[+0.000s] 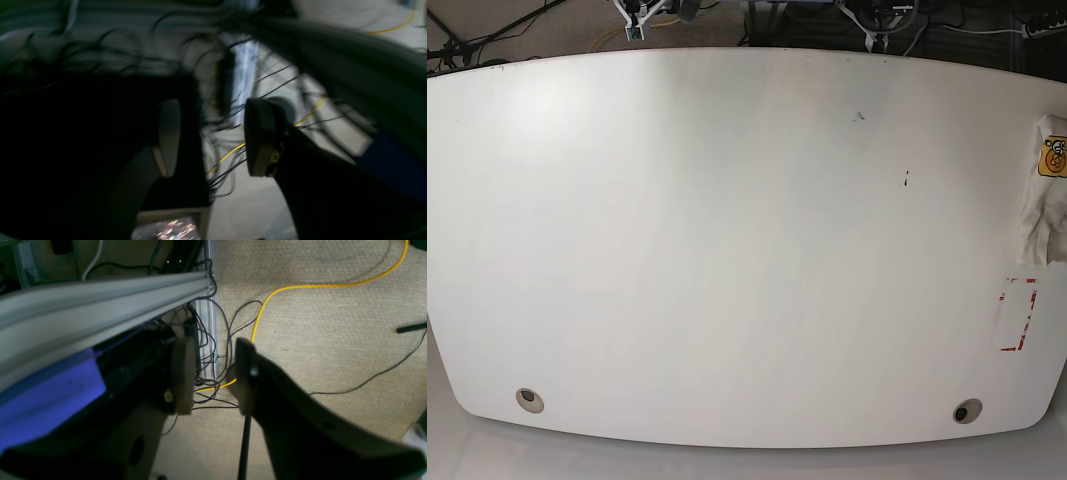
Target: Fold the T-shirt properly
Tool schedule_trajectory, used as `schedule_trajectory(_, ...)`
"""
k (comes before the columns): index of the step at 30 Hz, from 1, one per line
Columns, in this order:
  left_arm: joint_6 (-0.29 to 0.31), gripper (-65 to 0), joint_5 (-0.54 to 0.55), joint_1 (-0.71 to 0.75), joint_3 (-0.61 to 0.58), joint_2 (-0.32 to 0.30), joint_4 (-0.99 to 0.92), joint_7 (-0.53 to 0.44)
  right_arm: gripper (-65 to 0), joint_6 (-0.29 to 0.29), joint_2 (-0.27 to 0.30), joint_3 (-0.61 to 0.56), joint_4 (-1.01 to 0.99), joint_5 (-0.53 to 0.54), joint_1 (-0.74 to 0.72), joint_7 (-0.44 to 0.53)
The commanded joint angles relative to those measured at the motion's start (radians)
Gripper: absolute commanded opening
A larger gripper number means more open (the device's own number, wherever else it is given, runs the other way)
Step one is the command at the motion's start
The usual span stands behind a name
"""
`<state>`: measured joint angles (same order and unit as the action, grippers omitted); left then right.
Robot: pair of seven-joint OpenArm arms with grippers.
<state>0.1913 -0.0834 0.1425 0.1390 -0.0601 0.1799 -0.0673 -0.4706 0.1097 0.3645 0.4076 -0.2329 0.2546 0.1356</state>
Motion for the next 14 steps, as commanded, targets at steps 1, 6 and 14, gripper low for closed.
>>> schedule_trajectory(1, -0.039, -36.9, 0.001, -0.01, -0.045, -0.007, -0.027, -0.007, -45.2, -0.003, 0.032, 0.001, -0.071, 0.004, -0.025, 0.011)
schedule_trajectory(6, -0.065, -36.9, 0.001, -0.011, -0.06, -0.005, -0.029, -0.002, -45.2, 0.036, 0.04, -0.002, -0.123, 0.002, -0.057, 0.011)
schedule_trajectory(14, -0.066, -36.9, 0.003, -0.024, -0.06, -0.004, -0.029, -0.007, -45.2, 0.037, 0.051, -0.002, -0.123, 0.002, -0.061, 0.011)
